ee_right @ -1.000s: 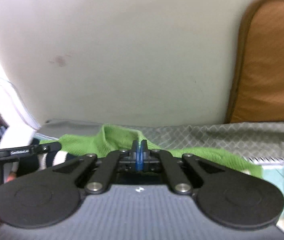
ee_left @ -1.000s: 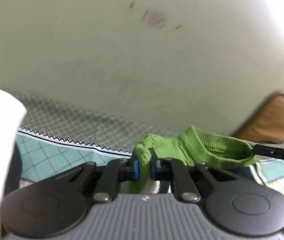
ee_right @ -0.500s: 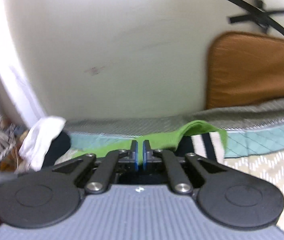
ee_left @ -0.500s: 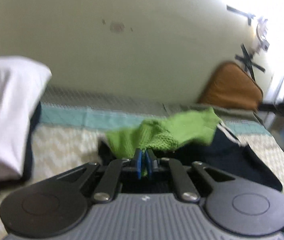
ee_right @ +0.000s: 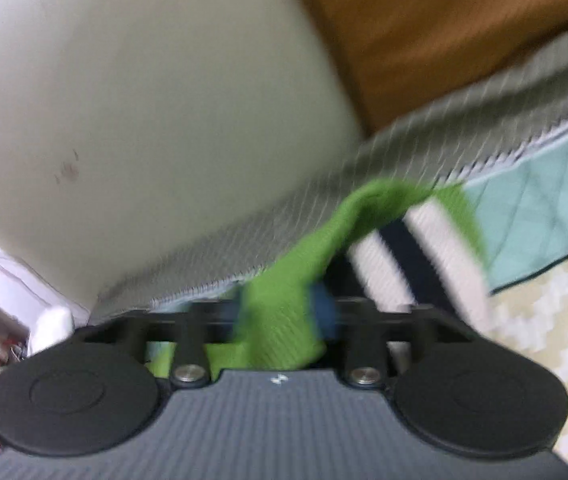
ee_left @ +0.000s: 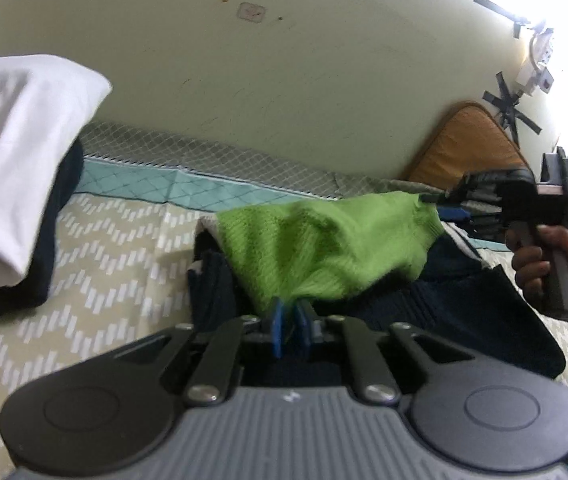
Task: Fold small clothes
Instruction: 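Lift the hem with both grippers and fold it toward the collar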
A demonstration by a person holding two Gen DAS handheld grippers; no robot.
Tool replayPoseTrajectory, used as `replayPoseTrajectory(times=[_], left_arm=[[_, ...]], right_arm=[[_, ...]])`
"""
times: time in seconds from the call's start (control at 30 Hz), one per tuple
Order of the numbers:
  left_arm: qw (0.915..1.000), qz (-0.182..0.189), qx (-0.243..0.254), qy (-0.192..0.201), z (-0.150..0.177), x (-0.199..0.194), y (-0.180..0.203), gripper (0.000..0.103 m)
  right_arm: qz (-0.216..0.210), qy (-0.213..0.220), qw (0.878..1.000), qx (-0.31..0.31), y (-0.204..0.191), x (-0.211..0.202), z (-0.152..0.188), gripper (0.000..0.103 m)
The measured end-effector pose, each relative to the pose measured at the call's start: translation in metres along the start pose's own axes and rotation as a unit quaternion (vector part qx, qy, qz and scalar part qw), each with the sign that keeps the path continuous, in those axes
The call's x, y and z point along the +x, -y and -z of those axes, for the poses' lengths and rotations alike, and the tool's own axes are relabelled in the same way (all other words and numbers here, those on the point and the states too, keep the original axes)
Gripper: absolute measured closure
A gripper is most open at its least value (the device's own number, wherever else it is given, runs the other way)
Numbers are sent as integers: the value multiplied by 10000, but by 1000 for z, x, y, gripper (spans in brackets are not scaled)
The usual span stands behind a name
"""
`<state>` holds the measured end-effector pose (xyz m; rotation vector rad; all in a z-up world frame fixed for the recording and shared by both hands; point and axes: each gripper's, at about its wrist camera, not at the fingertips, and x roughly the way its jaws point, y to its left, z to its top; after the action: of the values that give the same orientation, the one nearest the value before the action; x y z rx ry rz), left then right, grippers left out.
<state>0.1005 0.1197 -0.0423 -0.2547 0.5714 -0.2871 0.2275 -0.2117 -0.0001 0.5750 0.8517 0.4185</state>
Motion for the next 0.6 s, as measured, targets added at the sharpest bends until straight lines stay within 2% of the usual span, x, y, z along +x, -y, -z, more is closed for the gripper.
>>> replayPoseTrajectory(times=[0.03,0.07,0.1,0.13,0.17,0.23,0.27,0.3,0.37,0.43,0.5,0.57,0.6], left_arm=[[9999,-20,-106,-39,0,-4,-3,71],[9995,58,-299,-38,0,-10,-9,50],[9982,228,-561,-33,0,-15,-17,42],[9948,481,-890,-71,-1,-17,-26,38],[9891,769,-1243,-160,-2,-16,-34,38],[9752,1238,-1807,-306,-6,-8,-44,36],[9676,1434,-2051,-339,-9,-2,-48,31],[9614,1573,-2229,-356,-11,3,-50,28],[9494,1814,-2527,-423,-17,20,-51,14],[9444,1812,-2688,-540,-20,38,-48,13],[9414,1720,-2848,-551,-20,50,-50,21],[9417,1583,-2917,-557,-23,53,-53,90],[9372,1651,-3009,-624,-23,54,-55,90]], right_arm=[[54,37,9999,-80,-4,0,4,85],[-6,88,9998,-152,-6,-3,7,86],[-97,122,9997,-193,-8,-6,9,86],[-158,156,9995,-222,-10,-11,11,86],[-196,178,9993,-256,-11,-13,12,87],[-230,204,9989,-357,-13,-20,14,87],[-227,210,9988,-387,-14,-23,15,87],[-224,216,9987,-393,-15,-28,15,87],[-236,251,9987,-385,-18,-34,17,88],[-267,297,9985,-387,-21,-44,17,88],[-311,344,9981,-403,-25,-54,18,88],[-360,381,9976,-449,-27,-56,20,88],[-378,401,9972,-506,-31,-63,22,88]])
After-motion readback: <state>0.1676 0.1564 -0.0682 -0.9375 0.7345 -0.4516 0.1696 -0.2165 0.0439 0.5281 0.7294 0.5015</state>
